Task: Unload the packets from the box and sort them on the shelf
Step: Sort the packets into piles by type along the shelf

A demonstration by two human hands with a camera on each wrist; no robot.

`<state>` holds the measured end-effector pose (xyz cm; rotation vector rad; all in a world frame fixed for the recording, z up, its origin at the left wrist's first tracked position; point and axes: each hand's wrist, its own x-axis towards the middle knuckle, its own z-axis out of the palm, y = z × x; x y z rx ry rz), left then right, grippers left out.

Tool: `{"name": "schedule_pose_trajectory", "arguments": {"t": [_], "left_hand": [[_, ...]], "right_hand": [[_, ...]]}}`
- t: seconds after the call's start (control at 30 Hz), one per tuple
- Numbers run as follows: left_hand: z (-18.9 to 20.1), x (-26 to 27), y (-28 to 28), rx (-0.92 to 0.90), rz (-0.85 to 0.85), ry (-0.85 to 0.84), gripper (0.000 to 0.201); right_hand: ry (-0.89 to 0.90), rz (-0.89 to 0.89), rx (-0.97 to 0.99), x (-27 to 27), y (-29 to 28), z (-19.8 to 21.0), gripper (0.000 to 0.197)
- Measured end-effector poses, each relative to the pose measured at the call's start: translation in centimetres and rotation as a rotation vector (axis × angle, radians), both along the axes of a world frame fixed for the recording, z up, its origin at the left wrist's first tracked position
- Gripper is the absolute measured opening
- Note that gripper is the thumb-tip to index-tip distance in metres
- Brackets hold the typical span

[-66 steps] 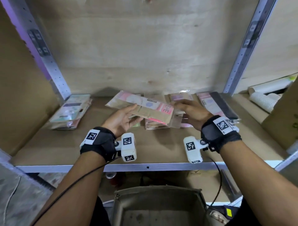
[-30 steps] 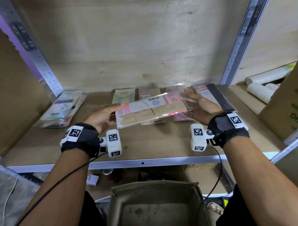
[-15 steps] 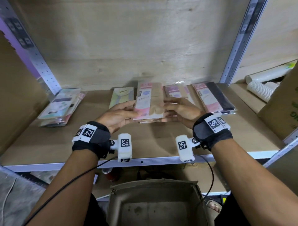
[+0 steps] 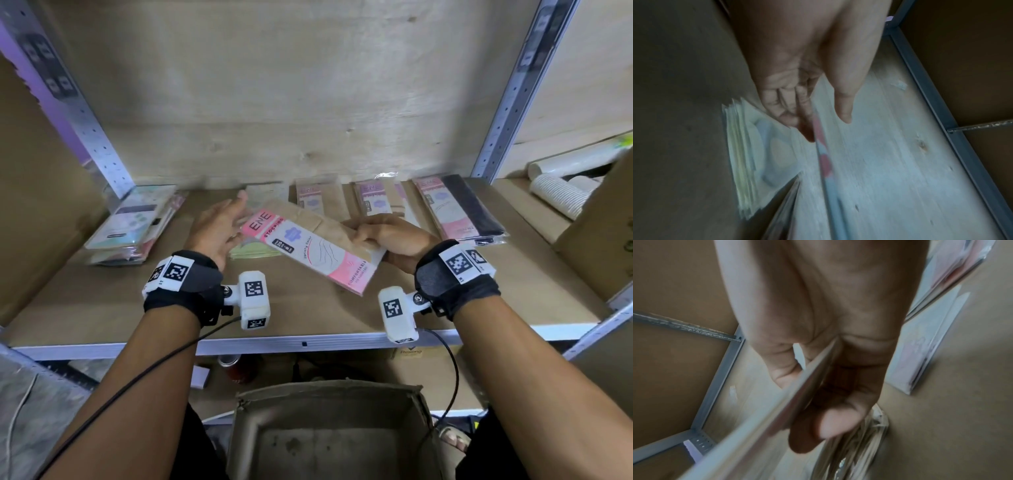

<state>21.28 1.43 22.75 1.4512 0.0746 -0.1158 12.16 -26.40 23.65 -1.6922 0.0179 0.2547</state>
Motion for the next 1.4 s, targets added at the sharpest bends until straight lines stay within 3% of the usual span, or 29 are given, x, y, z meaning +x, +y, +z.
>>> {"name": "schedule_pose_trajectory", "arguments": {"t": [0.2, 0.27, 0.33, 0.43, 0.6, 0.73, 0.83, 0.93, 1.07, 1.2, 1.27, 1.4], "left_hand": [[-0.4, 0.1, 0.6, 0.191, 0.092, -0.008, 0.026], [-0.3, -0.1, 0.6, 0.202, 0.076, 0.009, 0.038], [-0.2, -0.3, 0.8, 0.13, 0.001, 0.051, 0.043], [0.2, -0.6, 0.7, -0.12, -0.118, 0.166, 0.035], [0.5, -0.8, 0.5, -0.052, -0.196, 0.212, 0.037], [-0.1, -0.2, 0.3, -0.362, -0.042, 0.273, 0.037], [-0.3, 0.5, 0.1, -0.441, 0.053, 0.286, 0.055], [-0.3, 0.4, -0.6, -0.324, -0.036, 0.24, 0.065], [-0.3, -0.8, -2.9, -0.041, -0.255, 0.132, 0.041], [-0.2, -1.8, -4.7, 0.028, -0.414, 0.031, 0.024], [-0.3, -1.9, -5.0, 0.018, -0.42, -0.007, 0.016], [-0.1, -1.5, -5.4, 0.054, -0.369, -0.069, 0.022]], "right_hand": [[0.006, -0.007, -0.065, 0.1, -0.5, 0.0, 0.03], [0.007, -0.015, -0.073, 0.1, -0.7, 0.0, 0.029], [0.008, -0.002, -0.071, 0.0, -0.7, 0.0, 0.026], [0.014, 0.024, -0.053, -0.1, -0.8, -0.1, 0.025], [0.014, 0.037, -0.033, -0.1, -0.6, -0.1, 0.02], [0.012, 0.0, 0.045, -0.1, -0.4, -0.1, 0.018], [0.001, -0.055, 0.156, -0.1, -0.4, 0.3, 0.017], [-0.004, -0.141, 0.223, 0.1, -0.1, 0.6, 0.022], [-0.047, -0.204, 0.263, 0.5, 0.5, 0.8, 0.016], [-0.061, -0.262, 0.279, 1.4, 1.3, 0.4, 0.015], [-0.067, -0.318, 0.294, 1.9, 1.6, 0.2, 0.013], [-0.082, -0.38, 0.234, 3.2, 1.7, 0.2, 0.018]]}}
